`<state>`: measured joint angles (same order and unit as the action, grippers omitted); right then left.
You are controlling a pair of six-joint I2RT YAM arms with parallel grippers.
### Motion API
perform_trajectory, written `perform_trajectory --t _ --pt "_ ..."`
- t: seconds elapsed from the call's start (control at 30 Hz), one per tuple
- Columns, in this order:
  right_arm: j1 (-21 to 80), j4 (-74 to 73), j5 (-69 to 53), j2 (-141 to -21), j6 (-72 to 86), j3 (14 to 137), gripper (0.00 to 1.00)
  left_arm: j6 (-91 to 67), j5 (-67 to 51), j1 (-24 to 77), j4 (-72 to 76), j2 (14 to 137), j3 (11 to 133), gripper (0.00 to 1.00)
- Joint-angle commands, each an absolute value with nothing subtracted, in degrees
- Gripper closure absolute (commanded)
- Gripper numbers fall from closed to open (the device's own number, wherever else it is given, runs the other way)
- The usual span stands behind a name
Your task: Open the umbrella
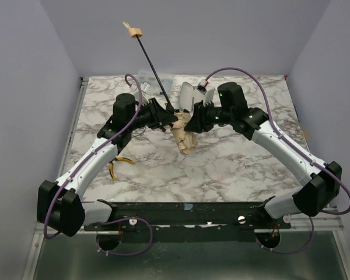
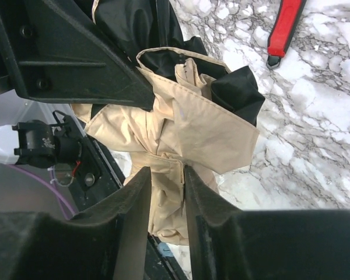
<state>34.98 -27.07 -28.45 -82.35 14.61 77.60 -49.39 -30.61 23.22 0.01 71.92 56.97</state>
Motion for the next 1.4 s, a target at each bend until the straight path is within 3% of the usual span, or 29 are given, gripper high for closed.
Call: perform_trajectory --t 0.0,0.1,0.4,0.77,0.9,1.17,1.37 --pt "35.57 -28.79 -27.46 -82.45 13.52 76.08 0.74 -51.87 -32.61 23.2 8.0 69.66 59.17 1.0" --pt "35.59 -28.44 -29.91 -82.88 12.93 76.6 0.99 -52.11 -31.94 23.2 7.42 69.61 59.0 1.0" --pt "36.59 -22.03 -49.44 -83.9 16.9 81.5 0.99 -51.83 -27.69 23.16 2.93 71.75 60.32 1.0" --pt "39.2 -19.74 -51.67 -85.57 17.35 83.39 0.98 -51.61 -28.65 23.2 3.65 73.18 61.64 1.0" --pt "38.98 -24.39 -44.76 -83.46 13.62 84.69 0.48 -49.12 -30.78 23.07 5.88 71.5 60.73 1.0" --pt "33.51 -26.63 -40.51 -81.82 15.52 91.02 0.37 -40.7 -36.64 23.12 7.69 68.45 59.68 1.0" --pt "30.67 -25.85 -35.0 -81.31 15.5 92.61 0.18 -31.92 -47.92 23.46 7.59 68.58 61.17 1.0"
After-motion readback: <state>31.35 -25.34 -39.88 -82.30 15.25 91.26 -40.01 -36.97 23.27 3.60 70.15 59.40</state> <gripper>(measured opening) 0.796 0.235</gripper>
